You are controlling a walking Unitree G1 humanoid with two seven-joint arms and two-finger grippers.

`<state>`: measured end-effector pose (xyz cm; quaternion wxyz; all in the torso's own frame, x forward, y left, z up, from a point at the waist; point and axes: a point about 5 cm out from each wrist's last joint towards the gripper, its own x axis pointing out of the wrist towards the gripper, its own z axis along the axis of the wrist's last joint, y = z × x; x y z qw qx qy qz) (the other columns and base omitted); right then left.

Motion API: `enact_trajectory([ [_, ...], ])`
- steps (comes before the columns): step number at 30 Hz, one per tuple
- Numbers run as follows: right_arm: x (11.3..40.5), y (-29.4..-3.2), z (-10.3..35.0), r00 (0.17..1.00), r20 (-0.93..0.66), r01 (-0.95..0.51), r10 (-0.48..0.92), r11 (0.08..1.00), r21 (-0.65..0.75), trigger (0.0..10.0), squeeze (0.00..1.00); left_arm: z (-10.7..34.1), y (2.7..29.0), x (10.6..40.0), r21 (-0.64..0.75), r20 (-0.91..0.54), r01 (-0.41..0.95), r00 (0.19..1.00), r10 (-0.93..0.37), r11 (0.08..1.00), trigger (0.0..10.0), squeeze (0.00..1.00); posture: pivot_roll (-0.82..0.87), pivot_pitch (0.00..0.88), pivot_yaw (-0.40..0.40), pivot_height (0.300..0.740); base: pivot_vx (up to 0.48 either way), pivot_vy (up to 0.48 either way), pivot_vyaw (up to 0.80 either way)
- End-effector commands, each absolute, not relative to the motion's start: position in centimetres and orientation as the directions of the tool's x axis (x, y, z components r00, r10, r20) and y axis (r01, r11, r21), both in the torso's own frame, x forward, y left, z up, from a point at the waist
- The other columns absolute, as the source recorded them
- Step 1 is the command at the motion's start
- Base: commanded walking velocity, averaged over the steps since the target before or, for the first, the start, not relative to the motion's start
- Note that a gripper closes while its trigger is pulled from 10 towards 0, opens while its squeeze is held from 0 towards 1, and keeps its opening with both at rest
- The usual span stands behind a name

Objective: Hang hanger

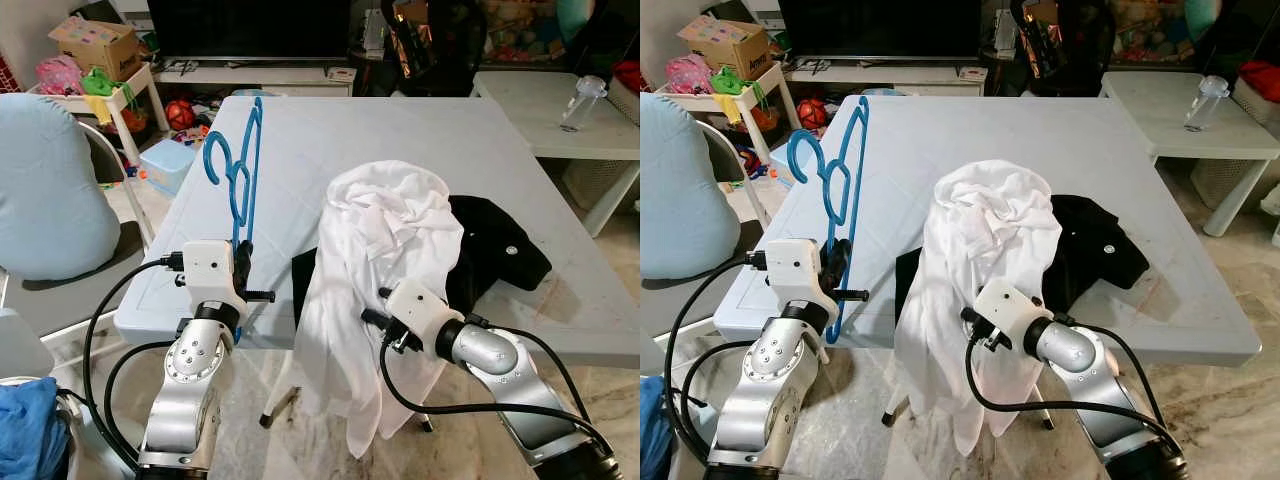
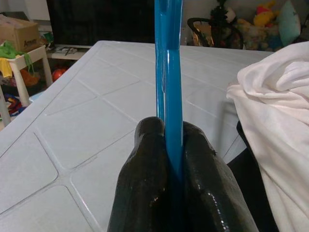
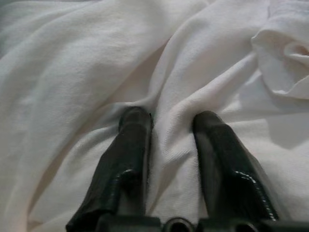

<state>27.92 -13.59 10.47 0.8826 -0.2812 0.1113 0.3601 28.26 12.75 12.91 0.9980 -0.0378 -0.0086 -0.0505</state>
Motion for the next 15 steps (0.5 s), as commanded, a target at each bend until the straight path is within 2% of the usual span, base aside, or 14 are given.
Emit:
enact_trajectory([
  [1, 28.23, -13.83, 10.51, 0.727, -0.403, -0.687, 0.556, 0.59, -0.425, 0.0, 0.0, 13.01, 12.69, 28.19, -0.065, 0.016, 0.113, 0.994, -0.112, 0.991, 10.0, 0.0, -0.02, 0.045, 0.015, 0.74, 0.0, 0.0, 0.0],
  [15, 28.61, -14.35, 10.05, 0.754, -0.413, -0.657, 0.511, 0.61, -0.443, 0.0, 0.0, 13.09, 12.67, 28.19, -0.071, 0.022, 0.116, 0.993, -0.115, 0.991, 10.0, 0.0, -0.01, 0.046, 0.015, 0.74, 0.0, 0.0, 0.0],
])
